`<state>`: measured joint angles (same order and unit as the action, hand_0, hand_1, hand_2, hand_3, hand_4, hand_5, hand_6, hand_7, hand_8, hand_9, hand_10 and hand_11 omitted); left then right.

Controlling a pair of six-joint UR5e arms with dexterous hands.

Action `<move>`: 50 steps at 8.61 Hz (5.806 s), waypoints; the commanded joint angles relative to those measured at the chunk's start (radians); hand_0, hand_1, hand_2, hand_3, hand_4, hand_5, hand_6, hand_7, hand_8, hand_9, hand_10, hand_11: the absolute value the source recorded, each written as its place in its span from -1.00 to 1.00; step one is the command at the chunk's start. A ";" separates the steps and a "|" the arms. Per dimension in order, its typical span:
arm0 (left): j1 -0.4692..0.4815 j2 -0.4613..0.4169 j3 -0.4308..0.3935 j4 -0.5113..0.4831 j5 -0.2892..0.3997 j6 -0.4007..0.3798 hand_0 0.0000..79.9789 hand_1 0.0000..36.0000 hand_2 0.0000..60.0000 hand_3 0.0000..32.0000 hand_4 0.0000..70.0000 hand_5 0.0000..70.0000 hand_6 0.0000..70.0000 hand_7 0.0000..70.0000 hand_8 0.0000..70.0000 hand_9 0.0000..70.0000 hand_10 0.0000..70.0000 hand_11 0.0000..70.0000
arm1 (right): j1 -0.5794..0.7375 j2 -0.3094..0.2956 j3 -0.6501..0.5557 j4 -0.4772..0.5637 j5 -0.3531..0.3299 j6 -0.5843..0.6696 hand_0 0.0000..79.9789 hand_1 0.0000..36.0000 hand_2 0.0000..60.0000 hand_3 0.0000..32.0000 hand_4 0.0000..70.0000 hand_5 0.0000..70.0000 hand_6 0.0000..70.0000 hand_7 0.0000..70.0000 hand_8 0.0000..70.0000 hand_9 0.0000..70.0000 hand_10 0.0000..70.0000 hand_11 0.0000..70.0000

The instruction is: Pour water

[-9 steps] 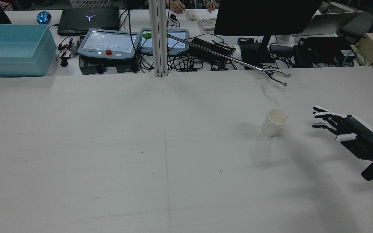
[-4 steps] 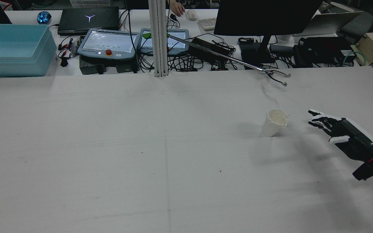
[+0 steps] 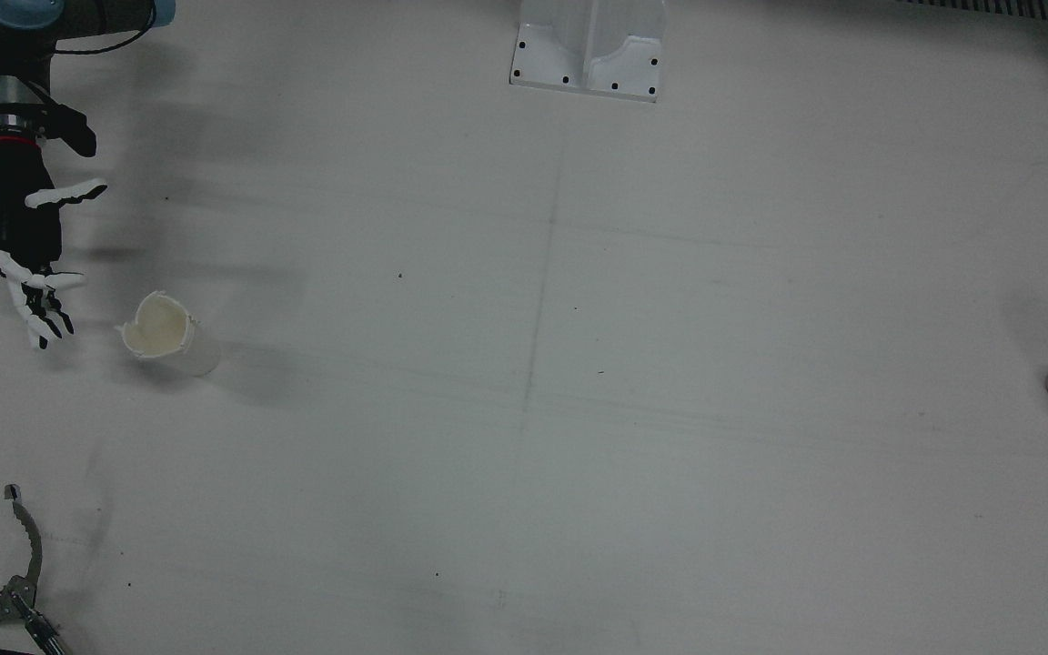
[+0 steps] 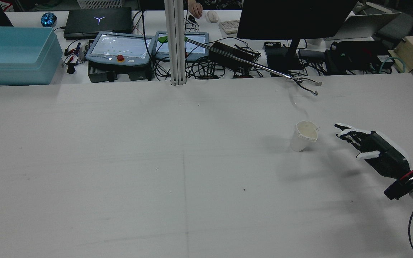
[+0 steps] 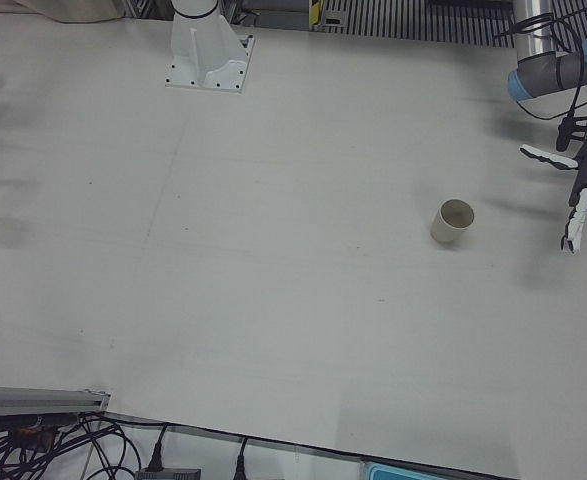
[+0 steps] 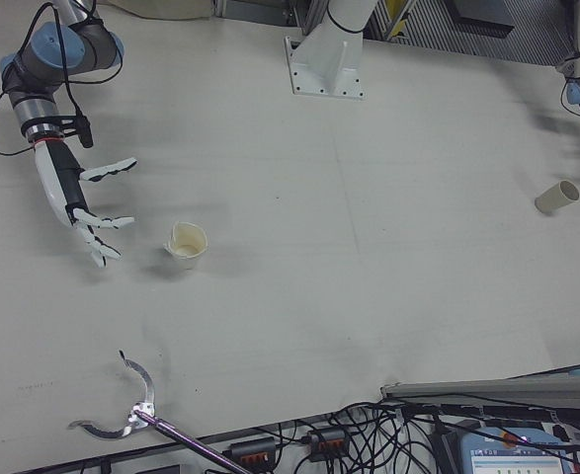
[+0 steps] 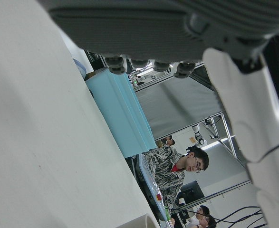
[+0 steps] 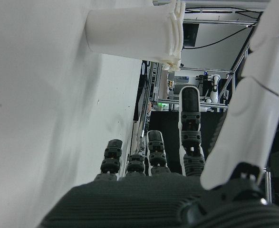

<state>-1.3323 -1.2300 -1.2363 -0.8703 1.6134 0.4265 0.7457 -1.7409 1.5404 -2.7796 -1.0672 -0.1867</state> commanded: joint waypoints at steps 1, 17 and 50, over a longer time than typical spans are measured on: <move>0.038 -0.008 0.011 0.013 0.043 0.046 0.25 -0.46 -1.00 -1.00 -0.73 -0.85 -1.00 -0.90 -1.00 -1.00 -0.93 -0.84 | -0.005 0.012 -0.014 0.000 0.003 -0.004 0.33 -0.34 -1.00 -1.00 -0.04 -0.27 -0.60 -0.48 -0.81 -0.83 -0.73 -0.58; 0.143 -0.017 -0.017 0.016 0.046 0.130 0.59 0.22 -1.00 -1.00 -0.68 -0.66 -0.97 -0.79 -1.00 -1.00 -0.92 -0.80 | -0.066 0.014 0.000 0.000 0.061 -0.004 0.36 -0.29 -1.00 -1.00 -0.17 -0.29 -0.66 -0.50 -0.82 -0.84 -0.77 -0.63; 0.269 -0.111 -0.092 0.203 -0.007 0.225 0.57 0.24 -1.00 -1.00 -0.66 -0.61 -0.94 -0.79 -1.00 -1.00 -0.92 -0.80 | -0.069 0.008 0.009 0.011 0.073 0.012 0.40 -0.22 -1.00 -1.00 -0.27 -0.28 -0.71 -0.53 -0.85 -0.86 -0.81 -0.68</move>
<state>-1.0721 -1.3068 -1.3276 -0.6963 1.6097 0.6553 0.6750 -1.7334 1.5493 -2.7698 -0.9940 -0.1750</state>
